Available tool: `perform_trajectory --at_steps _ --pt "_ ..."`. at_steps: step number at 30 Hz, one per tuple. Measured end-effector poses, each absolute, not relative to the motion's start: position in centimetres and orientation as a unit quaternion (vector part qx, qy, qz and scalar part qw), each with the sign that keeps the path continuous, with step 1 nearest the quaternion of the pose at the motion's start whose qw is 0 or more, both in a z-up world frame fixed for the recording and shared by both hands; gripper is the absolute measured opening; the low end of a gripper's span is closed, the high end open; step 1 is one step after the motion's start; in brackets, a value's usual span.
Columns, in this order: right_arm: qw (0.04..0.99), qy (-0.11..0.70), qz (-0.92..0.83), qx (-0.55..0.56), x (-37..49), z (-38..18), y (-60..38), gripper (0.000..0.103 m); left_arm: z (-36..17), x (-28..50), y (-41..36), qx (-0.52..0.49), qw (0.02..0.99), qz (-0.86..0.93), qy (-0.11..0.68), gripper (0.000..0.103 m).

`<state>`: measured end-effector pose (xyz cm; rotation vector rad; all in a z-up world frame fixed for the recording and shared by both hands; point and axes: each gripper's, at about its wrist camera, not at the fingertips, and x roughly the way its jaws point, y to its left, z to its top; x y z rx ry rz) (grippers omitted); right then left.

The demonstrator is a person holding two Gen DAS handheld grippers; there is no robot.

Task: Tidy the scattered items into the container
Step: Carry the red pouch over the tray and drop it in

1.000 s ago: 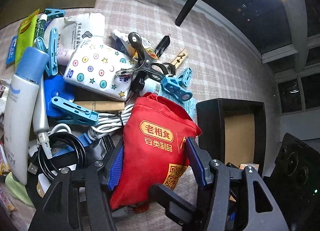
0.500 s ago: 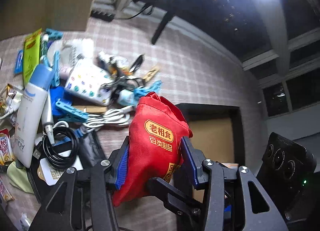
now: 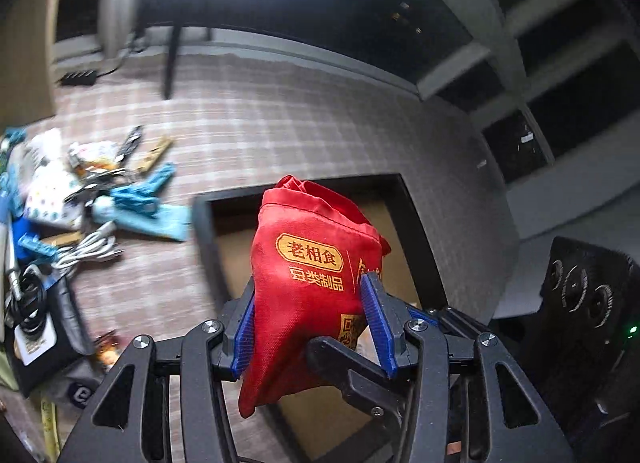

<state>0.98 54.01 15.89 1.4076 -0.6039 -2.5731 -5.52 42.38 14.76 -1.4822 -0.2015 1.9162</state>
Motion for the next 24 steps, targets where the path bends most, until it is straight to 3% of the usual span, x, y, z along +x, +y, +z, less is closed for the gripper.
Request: perform_trajectory --at_steps 11,17,24 --pt "-0.012 -0.133 -0.886 0.444 5.6 17.6 58.0 0.066 17.0 -2.5 43.1 -0.546 0.355 0.757 -0.05 0.052" --pt "0.01 -0.138 -0.89 0.434 5.9 17.9 57.4 0.066 17.3 -3.0 38.7 -0.54 0.322 0.775 -0.066 0.052" --pt "0.083 -0.081 -0.903 0.414 5.4 18.3 53.0 0.066 17.4 -2.7 30.2 -0.527 0.256 0.808 -0.067 0.053"
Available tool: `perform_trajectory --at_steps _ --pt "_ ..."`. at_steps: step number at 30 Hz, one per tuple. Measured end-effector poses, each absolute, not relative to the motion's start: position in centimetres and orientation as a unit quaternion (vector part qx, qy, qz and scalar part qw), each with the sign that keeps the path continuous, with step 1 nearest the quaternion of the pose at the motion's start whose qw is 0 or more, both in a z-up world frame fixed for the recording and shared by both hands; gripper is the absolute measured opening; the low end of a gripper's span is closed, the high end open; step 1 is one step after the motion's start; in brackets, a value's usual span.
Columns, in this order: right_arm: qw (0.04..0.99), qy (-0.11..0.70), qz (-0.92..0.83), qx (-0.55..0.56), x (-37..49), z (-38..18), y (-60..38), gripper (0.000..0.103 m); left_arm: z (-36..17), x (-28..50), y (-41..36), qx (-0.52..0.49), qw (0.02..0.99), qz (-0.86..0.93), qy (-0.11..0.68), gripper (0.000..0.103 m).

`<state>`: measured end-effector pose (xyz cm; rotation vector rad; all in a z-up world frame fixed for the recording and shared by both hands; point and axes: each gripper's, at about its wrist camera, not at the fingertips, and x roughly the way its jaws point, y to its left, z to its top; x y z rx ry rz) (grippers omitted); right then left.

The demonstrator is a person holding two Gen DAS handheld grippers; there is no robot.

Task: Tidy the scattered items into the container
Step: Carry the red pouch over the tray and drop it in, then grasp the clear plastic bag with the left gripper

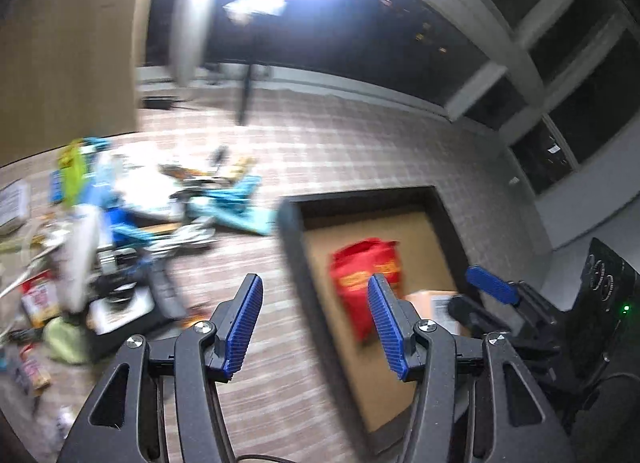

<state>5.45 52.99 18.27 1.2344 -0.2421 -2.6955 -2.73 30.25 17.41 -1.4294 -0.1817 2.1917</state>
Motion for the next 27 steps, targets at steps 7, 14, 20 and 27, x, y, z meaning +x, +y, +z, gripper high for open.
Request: perform_trajectory --at_steps 7,14,20,27 --pt "0.16 -0.021 -0.885 0.437 3.9 17.1 47.5 0.066 17.1 -1.5 17.4 -0.521 0.146 0.835 -0.1 0.053" --pt "0.227 0.015 -0.854 0.468 3.2 14.5 41.9 0.066 15.3 3.4 6.5 -0.521 0.033 0.845 -0.12 0.053" --pt "0.26 0.028 -0.831 0.491 2.3 12.2 38.4 0.065 12.0 7.7 0.9 -0.536 -0.021 0.828 -0.165 0.053" --pt "0.285 0.053 -0.812 0.506 1.4 10.4 34.9 0.057 7.8 8.7 2.0 -0.56 -0.002 0.822 -0.104 0.051"
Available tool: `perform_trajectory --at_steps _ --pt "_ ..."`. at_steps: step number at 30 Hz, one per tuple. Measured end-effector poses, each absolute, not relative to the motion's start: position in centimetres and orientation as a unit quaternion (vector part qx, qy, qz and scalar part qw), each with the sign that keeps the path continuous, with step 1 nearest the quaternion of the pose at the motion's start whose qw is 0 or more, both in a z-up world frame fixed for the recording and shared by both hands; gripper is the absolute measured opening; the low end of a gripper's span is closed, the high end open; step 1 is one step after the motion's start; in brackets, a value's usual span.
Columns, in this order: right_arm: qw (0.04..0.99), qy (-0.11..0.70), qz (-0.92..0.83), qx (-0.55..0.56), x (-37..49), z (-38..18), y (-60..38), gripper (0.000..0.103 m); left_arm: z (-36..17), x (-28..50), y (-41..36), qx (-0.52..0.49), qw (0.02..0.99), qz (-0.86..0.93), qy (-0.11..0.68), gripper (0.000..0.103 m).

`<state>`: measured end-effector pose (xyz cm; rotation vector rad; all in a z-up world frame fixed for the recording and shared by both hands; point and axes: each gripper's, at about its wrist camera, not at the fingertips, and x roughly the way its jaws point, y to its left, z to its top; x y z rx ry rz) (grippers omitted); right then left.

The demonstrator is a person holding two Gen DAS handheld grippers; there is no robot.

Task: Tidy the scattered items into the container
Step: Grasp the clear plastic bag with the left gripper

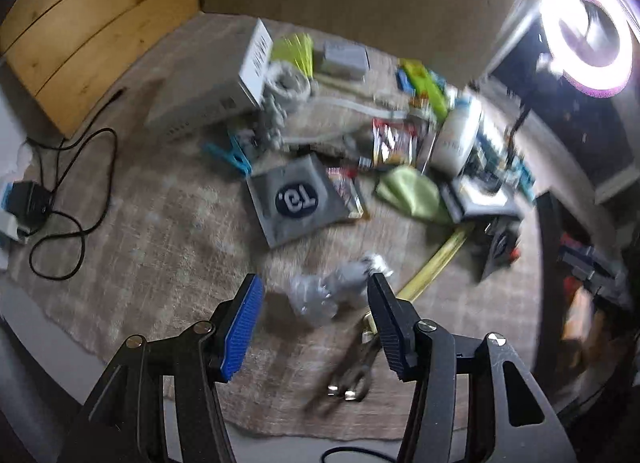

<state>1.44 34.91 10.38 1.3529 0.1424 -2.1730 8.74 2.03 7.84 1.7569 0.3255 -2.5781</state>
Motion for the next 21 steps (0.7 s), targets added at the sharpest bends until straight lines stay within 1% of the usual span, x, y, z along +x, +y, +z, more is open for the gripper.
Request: perform_trajectory --at_steps 3,8,12,18,20,21 --pt "0.292 0.059 -0.804 0.515 1.0 9.4 34.1 0.057 7.0 8.3 3.7 0.565 -0.026 -0.823 0.047 0.051" --pt "0.291 0.059 -0.795 0.529 0.2 7.7 33.3 0.057 5.6 7.1 4.4 0.577 -0.05 -0.815 0.004 0.051" --pt "0.289 0.06 -0.792 0.534 -1.0 6.8 32.9 0.057 4.4 6.3 3.9 0.585 -0.067 -0.808 0.003 0.051" --pt "0.29 0.067 -0.784 0.545 -2.5 5.3 31.7 0.057 4.2 5.8 4.6 0.584 -0.095 -0.806 -0.008 0.051" --pt "0.293 0.07 -0.782 0.546 -2.6 5.0 31.2 0.056 3.9 5.6 5.0 0.587 -0.102 -0.803 -0.012 0.051" --pt "0.297 0.072 -0.781 0.545 -2.7 5.0 30.9 0.054 3.7 5.6 5.4 0.589 -0.108 -0.801 -0.015 0.051"
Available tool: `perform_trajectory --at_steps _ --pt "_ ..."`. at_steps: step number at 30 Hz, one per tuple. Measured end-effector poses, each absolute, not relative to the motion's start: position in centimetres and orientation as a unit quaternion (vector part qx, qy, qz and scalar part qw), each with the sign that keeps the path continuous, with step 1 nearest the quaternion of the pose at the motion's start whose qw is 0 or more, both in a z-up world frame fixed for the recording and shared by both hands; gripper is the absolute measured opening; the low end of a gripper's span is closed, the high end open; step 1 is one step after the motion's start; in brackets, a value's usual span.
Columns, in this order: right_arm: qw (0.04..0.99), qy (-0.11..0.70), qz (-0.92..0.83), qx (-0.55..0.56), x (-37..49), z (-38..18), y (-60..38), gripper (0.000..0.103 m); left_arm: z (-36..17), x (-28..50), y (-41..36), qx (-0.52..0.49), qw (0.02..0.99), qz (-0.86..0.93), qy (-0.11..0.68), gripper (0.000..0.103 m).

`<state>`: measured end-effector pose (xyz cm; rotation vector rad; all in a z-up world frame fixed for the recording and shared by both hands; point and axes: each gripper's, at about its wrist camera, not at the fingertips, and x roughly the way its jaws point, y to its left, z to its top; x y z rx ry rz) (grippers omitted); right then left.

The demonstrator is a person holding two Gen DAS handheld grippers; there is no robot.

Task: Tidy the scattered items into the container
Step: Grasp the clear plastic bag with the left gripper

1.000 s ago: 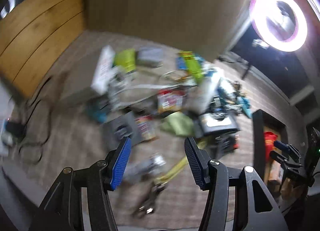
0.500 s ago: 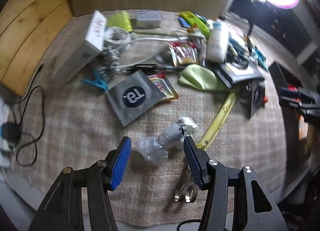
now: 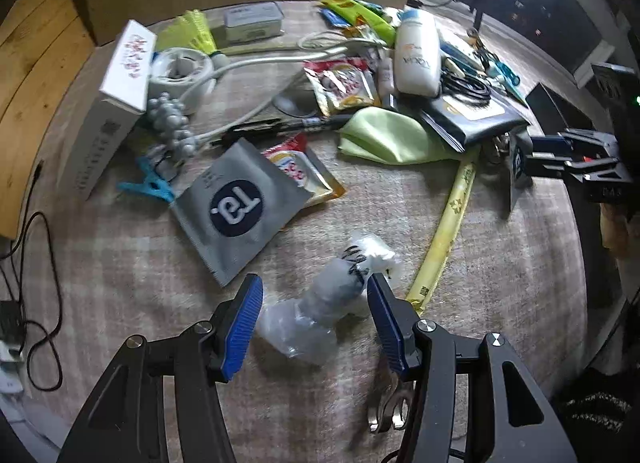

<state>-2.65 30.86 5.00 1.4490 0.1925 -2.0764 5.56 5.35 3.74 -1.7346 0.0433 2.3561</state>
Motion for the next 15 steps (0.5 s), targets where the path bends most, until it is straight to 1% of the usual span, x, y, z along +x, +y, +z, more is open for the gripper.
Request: perform_trajectory --at_steps 1,2,4,7,10,11,13,15 --pt "0.299 0.074 -0.779 0.546 -2.7 4.9 30.5 0.047 3.7 5.4 5.5 -0.591 0.111 0.799 0.016 0.051" --pt "0.3 0.077 -0.778 0.546 -2.6 4.9 30.2 0.044 3.5 5.5 5.7 -0.592 0.113 0.798 0.016 0.052" --pt "0.302 0.081 -0.776 0.548 -2.6 4.7 29.6 0.031 3.4 5.4 6.0 -0.593 0.117 0.797 0.014 0.052" --pt "0.307 0.083 -0.771 0.551 -2.4 4.4 29.3 0.028 3.3 5.5 6.6 -0.595 0.129 0.793 0.01 0.045" --pt "0.305 0.083 -0.77 0.554 -2.1 4.1 29.2 0.028 2.7 5.7 7.2 -0.604 0.135 0.786 0.012 0.043" --pt "0.304 0.079 -0.768 0.559 -2.1 3.9 29.3 0.028 2.4 5.8 7.4 -0.608 0.132 0.783 0.015 0.037" --pt "0.307 0.064 -0.759 0.571 -2.1 3.3 29.5 0.027 2.3 5.9 7.5 -0.603 0.121 0.788 0.017 0.03" --pt "0.306 0.057 -0.76 0.571 -1.8 3.1 29.7 0.022 2.3 5.9 7.1 -0.604 0.114 0.789 0.0 0.029"
